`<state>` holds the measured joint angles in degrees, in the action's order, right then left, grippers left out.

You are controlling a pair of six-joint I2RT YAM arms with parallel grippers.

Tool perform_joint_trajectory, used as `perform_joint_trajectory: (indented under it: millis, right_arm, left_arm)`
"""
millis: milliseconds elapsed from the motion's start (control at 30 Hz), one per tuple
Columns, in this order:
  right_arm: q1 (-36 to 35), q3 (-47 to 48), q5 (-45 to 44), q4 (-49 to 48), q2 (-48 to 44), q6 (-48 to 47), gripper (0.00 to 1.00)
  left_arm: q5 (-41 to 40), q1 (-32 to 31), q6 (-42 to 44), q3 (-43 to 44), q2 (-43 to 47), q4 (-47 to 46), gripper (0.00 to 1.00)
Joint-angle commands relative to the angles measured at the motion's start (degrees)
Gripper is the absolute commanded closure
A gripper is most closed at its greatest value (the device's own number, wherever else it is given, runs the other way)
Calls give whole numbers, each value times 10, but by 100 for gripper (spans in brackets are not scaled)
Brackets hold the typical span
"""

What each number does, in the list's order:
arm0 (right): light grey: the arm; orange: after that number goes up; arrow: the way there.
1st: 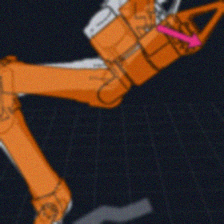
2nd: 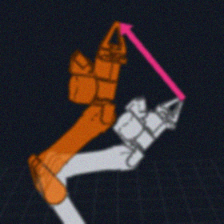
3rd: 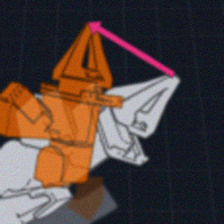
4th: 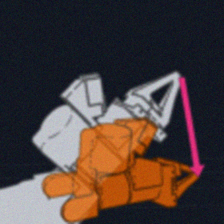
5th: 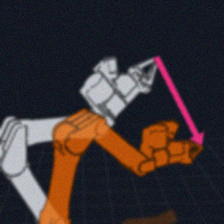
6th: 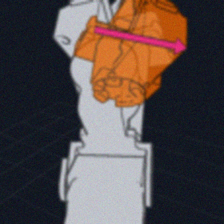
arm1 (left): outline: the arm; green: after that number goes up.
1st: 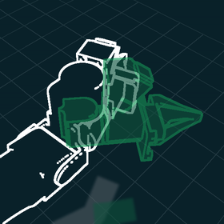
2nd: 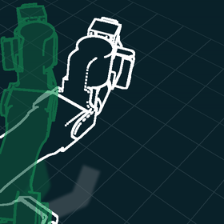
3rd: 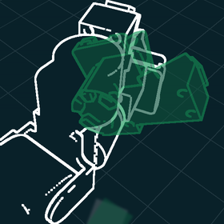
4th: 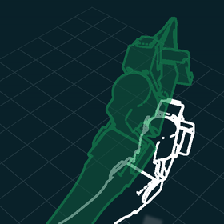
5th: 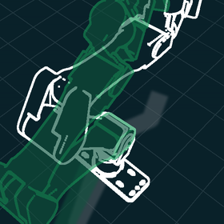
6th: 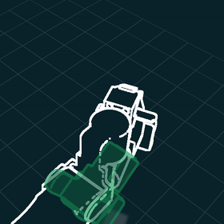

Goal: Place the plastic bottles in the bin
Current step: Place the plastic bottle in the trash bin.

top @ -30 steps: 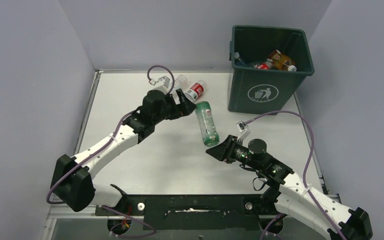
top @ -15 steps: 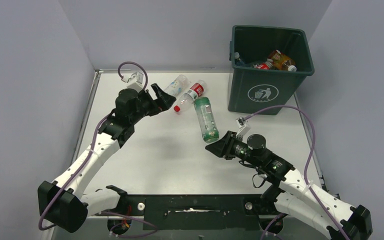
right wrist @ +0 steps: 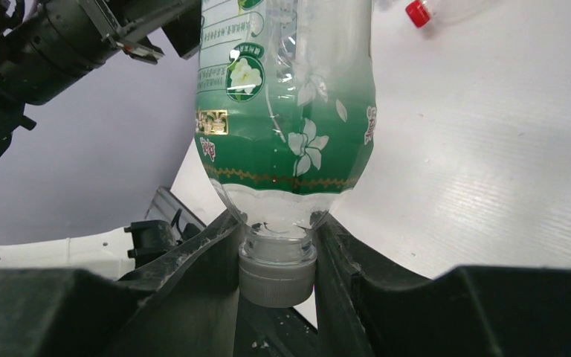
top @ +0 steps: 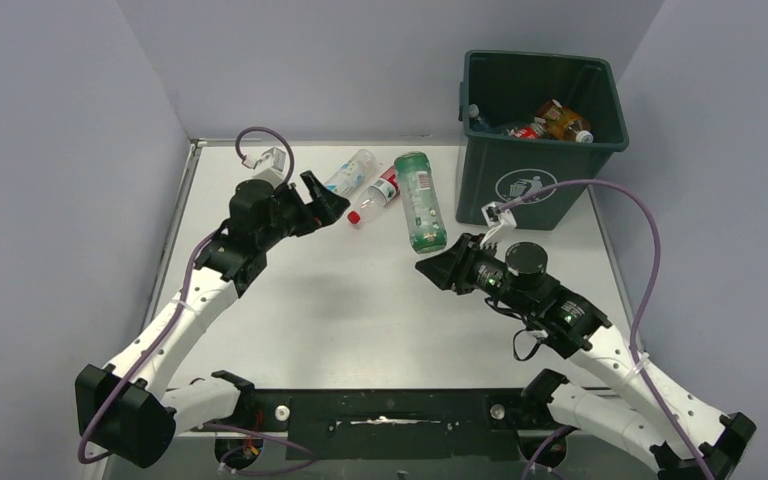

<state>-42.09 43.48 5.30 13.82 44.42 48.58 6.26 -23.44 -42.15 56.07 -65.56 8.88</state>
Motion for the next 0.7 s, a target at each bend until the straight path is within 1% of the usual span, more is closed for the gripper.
perform_joint_trajectory:
  millis: [0, 233, 367, 667]
  right_arm:
    - [-1, 72, -40, 31, 15, -53, 86]
    - [22, 183, -60, 81, 54, -114, 85]
    - [58, 251, -40, 96, 87, -146, 84]
    - [235, 373, 116, 94, 177, -174, 84]
  left_arm:
    - [13, 4, 7, -1, 11, -19, 13]
    - [21, 3, 2, -10, 4, -29, 12]
    - [26, 2, 0, -16, -1, -33, 12]
    - [28, 1, -3, -23, 3, -34, 13]
